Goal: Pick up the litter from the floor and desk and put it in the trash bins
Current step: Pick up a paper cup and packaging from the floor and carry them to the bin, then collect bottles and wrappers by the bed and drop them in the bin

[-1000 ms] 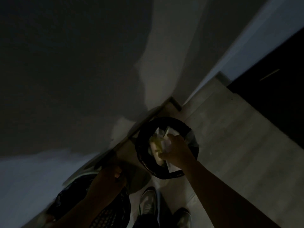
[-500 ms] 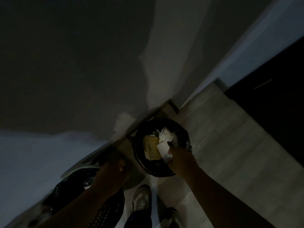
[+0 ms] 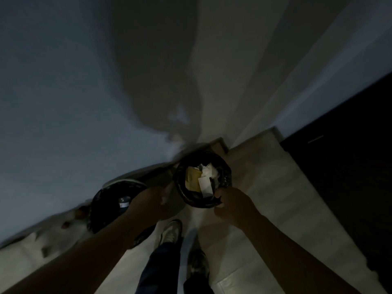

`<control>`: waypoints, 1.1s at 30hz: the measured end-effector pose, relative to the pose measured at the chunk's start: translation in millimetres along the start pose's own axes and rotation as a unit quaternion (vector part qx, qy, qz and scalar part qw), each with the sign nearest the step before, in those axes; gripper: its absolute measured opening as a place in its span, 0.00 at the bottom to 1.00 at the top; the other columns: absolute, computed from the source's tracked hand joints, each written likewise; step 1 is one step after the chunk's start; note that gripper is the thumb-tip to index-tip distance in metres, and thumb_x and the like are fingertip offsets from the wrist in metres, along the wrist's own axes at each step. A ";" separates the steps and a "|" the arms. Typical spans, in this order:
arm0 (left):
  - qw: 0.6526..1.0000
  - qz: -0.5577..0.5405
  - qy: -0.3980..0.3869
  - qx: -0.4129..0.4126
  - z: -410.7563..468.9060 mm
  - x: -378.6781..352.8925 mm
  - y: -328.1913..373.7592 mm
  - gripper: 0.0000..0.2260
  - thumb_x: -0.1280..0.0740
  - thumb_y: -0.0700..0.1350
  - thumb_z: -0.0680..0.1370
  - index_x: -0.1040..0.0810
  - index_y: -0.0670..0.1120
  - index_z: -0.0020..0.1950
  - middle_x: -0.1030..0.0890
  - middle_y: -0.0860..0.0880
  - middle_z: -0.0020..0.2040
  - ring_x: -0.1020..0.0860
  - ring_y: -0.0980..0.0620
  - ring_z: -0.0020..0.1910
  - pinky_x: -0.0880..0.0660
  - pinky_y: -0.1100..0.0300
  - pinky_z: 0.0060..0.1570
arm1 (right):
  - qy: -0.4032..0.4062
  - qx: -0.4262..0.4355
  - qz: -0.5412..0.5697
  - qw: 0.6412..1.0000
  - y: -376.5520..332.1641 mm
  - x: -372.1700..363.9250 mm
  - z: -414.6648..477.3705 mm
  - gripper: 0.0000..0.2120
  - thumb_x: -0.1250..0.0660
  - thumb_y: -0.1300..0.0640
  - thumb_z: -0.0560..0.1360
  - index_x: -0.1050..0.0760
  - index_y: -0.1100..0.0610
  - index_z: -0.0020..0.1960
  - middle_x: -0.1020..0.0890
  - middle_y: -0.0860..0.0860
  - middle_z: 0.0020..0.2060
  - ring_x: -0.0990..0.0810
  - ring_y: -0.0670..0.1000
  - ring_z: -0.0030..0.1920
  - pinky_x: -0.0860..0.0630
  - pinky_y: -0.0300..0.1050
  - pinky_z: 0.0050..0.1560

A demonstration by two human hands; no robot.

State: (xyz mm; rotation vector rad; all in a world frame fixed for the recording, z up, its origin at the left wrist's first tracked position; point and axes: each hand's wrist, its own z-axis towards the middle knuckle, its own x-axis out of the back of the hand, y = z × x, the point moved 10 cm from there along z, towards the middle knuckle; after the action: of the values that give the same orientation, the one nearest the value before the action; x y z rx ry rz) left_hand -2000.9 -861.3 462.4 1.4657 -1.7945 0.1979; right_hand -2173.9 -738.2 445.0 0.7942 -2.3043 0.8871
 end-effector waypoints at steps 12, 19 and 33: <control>0.991 -0.029 0.131 0.008 -249.0 100.4 -12.3 0.15 0.34 0.49 0.76 0.24 0.46 0.61 0.20 0.47 0.57 0.22 0.47 0.55 0.25 0.57 0.52 | 0.028 0.198 -0.105 0.974 -185.9 82.7 -189.5 0.12 0.32 0.55 0.74 0.24 0.57 0.56 0.22 0.53 0.49 0.22 0.55 0.52 0.32 0.40 0.44; 0.967 -0.083 0.231 0.074 -397.3 153.5 -98.1 0.15 0.33 0.51 0.75 0.23 0.46 0.59 0.20 0.48 0.56 0.22 0.48 0.53 0.25 0.56 0.52 | 0.034 0.342 -0.194 0.919 -359.3 73.9 -280.0 0.12 0.32 0.55 0.71 0.25 0.55 0.54 0.23 0.51 0.48 0.24 0.52 0.49 0.27 0.43 0.46; 0.835 -0.147 0.427 0.315 -784.7 104.9 -386.1 0.16 0.34 0.54 0.76 0.26 0.51 0.62 0.21 0.53 0.56 0.22 0.53 0.52 0.27 0.61 0.49 | -0.072 0.624 -0.272 0.729 -700.3 -199.4 -533.3 0.18 0.31 0.52 0.71 0.24 0.51 0.60 0.21 0.48 0.54 0.23 0.48 0.53 0.24 0.45 0.55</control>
State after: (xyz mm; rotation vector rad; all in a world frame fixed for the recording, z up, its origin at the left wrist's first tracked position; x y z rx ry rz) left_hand -1291.9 -616.5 924.3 1.6688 -0.7679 1.1717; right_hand -1417.2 -714.5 936.3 1.9584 -1.0945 2.0797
